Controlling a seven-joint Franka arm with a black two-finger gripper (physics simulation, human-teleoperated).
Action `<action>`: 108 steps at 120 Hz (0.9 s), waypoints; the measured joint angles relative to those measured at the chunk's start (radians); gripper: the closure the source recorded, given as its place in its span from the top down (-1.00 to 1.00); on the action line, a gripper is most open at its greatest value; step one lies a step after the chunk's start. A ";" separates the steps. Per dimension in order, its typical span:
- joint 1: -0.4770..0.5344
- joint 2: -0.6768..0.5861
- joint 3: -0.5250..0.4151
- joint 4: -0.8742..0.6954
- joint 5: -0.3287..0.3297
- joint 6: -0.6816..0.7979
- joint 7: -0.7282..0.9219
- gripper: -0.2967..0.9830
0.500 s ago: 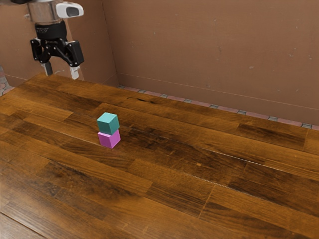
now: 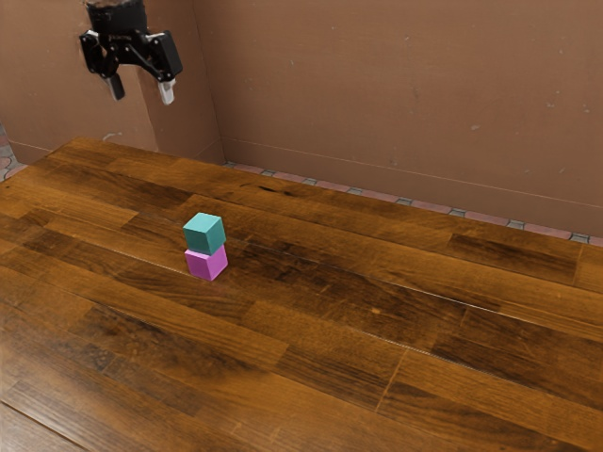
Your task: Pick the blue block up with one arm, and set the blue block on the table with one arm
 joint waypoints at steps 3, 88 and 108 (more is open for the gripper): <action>0.000 0.035 0.001 0.001 0.000 0.012 -0.001 0.54; 0.029 0.317 -0.004 -0.137 -0.005 0.331 -0.009 0.54; 0.068 0.336 -0.003 -0.138 -0.001 0.392 0.021 0.54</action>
